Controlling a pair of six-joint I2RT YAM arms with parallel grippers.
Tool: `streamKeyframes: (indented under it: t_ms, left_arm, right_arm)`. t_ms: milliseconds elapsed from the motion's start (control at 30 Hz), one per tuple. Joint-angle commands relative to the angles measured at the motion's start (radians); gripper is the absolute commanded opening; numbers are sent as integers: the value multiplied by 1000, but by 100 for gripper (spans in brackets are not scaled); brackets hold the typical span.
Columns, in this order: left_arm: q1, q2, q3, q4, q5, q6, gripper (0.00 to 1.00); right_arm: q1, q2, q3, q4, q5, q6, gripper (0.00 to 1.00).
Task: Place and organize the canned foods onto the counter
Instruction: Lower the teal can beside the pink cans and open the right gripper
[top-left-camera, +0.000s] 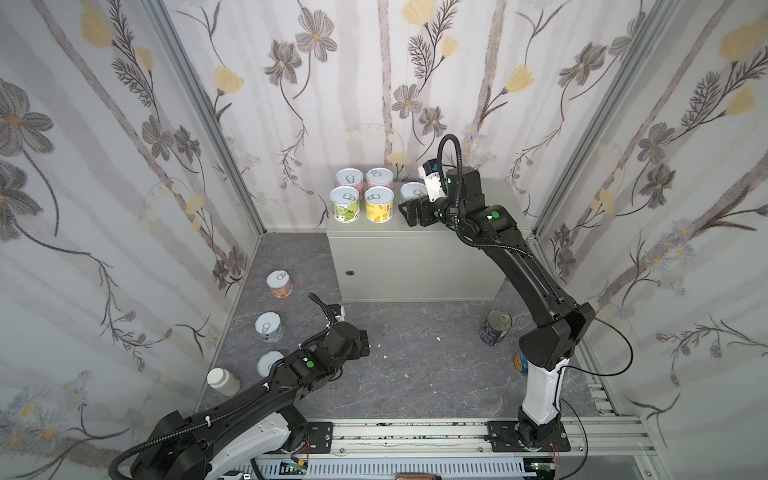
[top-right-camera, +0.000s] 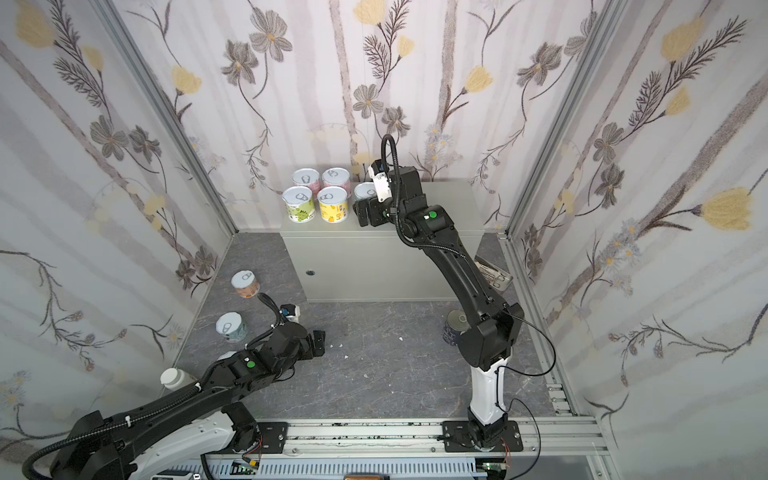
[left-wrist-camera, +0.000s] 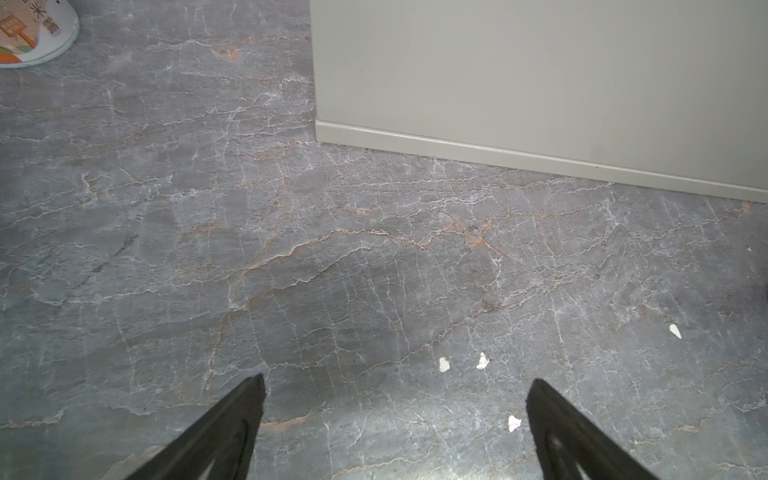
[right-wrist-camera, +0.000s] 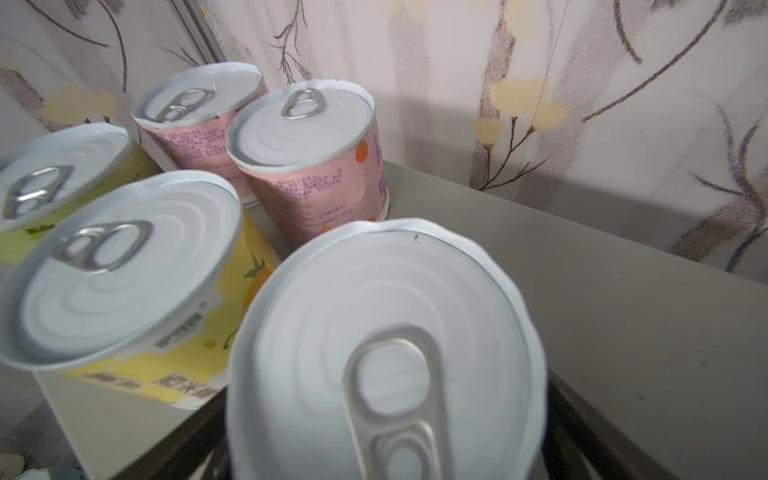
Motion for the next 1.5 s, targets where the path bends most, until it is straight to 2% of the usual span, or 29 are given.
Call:
streamKeyframes:
  t_ms: [0,133,233,367,467,567,633,833,1067,1367,1467]
  left_arm:
    - [4,-7,3,15,-11,-1,100]
    - [3,-18,7,13,-13,0,100]
    - [4,-26,8,13,-14,2,100]
    - [6,-25,16,11,-8,6,100]
    - [5,-26,16,11,-5,6,100]
    - [4,-22,15,11,-5,8,100]
    - [5,-12,18,11,-6,9,100]
    - [4,2,20,13,-5,6,100]
    - [5,23,26,16,-9,11,100]
    - [6,32,23,24,-7,10,100]
    - [6,31,18,28,-7,8,100]
  right_arm:
    - [2,-48,0,8,-6,-32,100]
    - [2,-127,-49,-13,15,-43,100]
    - [2,-215,-167,29,29,-44,99]
    - [0,-347,-394,157,14,-37,79]
    - [-4,-409,-526,231,19,-20,72]
    - [-9,-427,-588,273,8,-11,64]
    - [-12,-418,-593,282,0,-3,59]
    - [-11,-396,-588,321,-10,21,55]
    - [-12,-314,-508,313,-19,26,56]
    - [-9,-189,-385,290,5,109,61]
    - [-8,-166,-370,295,25,125,60]
